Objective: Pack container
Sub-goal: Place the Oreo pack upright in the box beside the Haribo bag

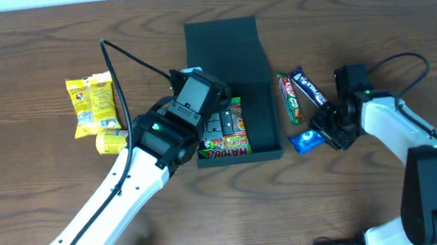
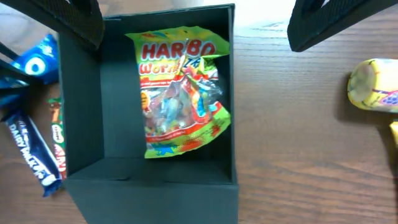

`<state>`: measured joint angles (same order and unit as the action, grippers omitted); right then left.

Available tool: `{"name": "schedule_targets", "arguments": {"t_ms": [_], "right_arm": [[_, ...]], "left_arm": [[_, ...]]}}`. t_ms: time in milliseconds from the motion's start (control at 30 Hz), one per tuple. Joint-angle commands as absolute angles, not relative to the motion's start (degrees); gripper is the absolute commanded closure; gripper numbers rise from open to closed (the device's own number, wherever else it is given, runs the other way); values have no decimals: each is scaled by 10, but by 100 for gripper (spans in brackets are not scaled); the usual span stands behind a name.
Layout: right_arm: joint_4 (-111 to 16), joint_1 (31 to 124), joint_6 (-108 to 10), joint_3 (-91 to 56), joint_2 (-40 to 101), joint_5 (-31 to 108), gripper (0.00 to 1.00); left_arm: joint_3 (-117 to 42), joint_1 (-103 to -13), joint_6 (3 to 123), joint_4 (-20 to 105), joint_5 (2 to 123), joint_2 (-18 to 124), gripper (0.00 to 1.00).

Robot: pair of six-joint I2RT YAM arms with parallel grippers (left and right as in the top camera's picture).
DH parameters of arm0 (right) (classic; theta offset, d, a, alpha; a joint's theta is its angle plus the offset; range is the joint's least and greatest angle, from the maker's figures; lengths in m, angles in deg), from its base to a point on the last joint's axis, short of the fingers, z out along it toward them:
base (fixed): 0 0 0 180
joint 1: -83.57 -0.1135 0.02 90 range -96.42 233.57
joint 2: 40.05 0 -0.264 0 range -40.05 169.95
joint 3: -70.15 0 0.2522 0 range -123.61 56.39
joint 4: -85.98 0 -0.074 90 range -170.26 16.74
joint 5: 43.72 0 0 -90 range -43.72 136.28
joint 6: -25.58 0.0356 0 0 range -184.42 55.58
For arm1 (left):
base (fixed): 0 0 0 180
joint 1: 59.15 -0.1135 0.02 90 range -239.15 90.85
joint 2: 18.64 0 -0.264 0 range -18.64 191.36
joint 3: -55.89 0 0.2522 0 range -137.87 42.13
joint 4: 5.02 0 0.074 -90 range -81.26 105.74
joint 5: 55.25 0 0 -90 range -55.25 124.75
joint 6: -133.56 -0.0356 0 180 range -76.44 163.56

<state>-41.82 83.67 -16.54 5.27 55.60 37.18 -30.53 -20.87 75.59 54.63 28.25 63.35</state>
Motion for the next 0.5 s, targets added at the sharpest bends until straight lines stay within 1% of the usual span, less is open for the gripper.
{"name": "schedule_targets", "arguments": {"t_ms": [0, 100, 200, 300, 467], "right_arm": [[-359, 847, -219, -17, 554, 405, 60], [-286, 845, -263, -84, 541, 409, 62], [-244, 829, -321, -136, 520, 399, 65], [-238, 792, -400, -162, 496, 360, 67], [-255, 706, -483, -165, 483, 323, 63]], "left_arm": [[-307, -227, 744, 554, 267, 624, 4], [-307, -247, 743, 557, 267, 610, 4], [-307, -274, 743, 559, 267, 588, 5], [-307, -308, 743, 564, 267, 566, 5], [-307, -355, 739, 572, 269, 552, 4]]}}
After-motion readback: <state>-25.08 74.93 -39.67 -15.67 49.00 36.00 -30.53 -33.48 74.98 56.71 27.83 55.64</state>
